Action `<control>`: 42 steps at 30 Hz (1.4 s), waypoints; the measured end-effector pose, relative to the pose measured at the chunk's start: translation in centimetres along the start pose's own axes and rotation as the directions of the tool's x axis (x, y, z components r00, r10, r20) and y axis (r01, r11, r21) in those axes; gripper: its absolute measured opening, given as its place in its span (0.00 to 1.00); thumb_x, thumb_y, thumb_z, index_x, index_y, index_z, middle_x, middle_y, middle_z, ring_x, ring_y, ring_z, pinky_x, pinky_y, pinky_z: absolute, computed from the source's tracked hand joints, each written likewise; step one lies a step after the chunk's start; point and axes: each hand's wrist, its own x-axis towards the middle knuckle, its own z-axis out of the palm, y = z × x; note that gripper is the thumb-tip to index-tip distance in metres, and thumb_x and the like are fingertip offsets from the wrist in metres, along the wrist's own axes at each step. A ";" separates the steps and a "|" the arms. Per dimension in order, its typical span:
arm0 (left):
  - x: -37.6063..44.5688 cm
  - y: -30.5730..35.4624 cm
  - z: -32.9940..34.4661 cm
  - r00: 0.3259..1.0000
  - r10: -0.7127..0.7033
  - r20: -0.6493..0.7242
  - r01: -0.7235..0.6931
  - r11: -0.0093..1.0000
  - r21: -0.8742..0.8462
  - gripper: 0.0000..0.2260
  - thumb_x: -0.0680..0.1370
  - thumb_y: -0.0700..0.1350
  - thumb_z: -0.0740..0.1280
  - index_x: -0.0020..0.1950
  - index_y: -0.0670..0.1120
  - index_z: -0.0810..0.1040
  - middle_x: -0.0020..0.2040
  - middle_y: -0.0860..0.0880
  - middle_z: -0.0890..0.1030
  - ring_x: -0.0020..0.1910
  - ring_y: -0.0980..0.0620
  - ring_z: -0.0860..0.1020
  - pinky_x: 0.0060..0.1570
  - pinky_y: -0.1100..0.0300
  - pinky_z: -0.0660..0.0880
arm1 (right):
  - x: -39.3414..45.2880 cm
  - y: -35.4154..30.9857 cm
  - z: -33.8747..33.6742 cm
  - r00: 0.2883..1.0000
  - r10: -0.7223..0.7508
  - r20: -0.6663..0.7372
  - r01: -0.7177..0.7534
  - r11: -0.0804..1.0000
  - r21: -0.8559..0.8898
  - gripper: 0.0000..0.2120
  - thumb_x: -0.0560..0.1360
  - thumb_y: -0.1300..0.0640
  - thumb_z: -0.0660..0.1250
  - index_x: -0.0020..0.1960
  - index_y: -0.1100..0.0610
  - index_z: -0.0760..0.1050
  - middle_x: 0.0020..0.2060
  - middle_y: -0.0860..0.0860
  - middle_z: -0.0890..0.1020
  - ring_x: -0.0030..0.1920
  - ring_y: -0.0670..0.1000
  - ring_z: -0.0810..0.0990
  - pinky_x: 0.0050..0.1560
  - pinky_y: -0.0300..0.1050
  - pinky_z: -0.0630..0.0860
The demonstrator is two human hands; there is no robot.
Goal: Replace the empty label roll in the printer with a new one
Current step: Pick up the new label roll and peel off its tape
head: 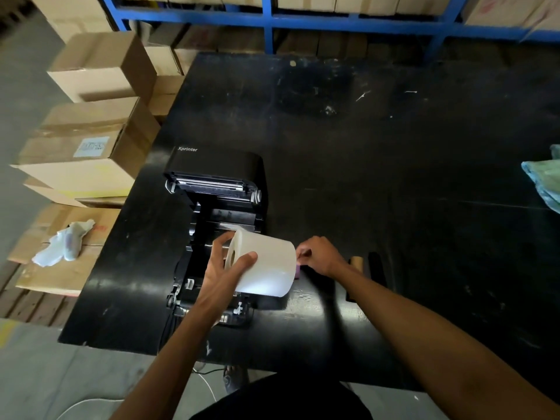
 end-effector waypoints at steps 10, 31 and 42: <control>-0.2 0.0 0.1 1.000 -0.013 0.014 0.014 1.000 -0.022 0.34 0.65 0.64 0.70 0.69 0.60 0.64 0.60 0.48 0.73 0.54 0.50 0.79 0.36 0.67 0.79 | 0.4 0.2 1.4 0.990 0.131 -0.060 -0.134 0.990 -0.042 0.06 0.69 0.60 0.73 0.43 0.50 0.82 0.41 0.46 0.85 0.40 0.44 0.77 0.42 0.38 0.68; 0.6 0.0 1.2 0.992 -0.035 0.123 0.046 0.996 -0.081 0.31 0.65 0.63 0.70 0.66 0.62 0.66 0.59 0.47 0.76 0.53 0.48 0.80 0.35 0.65 0.80 | -6.4 3.1 -2.3 0.908 0.108 -0.405 -0.030 0.980 0.195 0.11 0.74 0.68 0.69 0.55 0.60 0.81 0.50 0.53 0.85 0.50 0.50 0.83 0.56 0.46 0.79; 0.9 0.1 3.0 0.978 -0.048 0.203 0.067 0.994 -0.090 0.28 0.66 0.61 0.70 0.64 0.62 0.67 0.59 0.50 0.77 0.53 0.47 0.81 0.37 0.60 0.79 | -13.4 7.4 -1.4 0.877 0.362 -0.317 -0.418 0.899 -0.130 0.29 0.71 0.45 0.73 0.68 0.47 0.68 0.65 0.54 0.68 0.65 0.58 0.67 0.65 0.56 0.67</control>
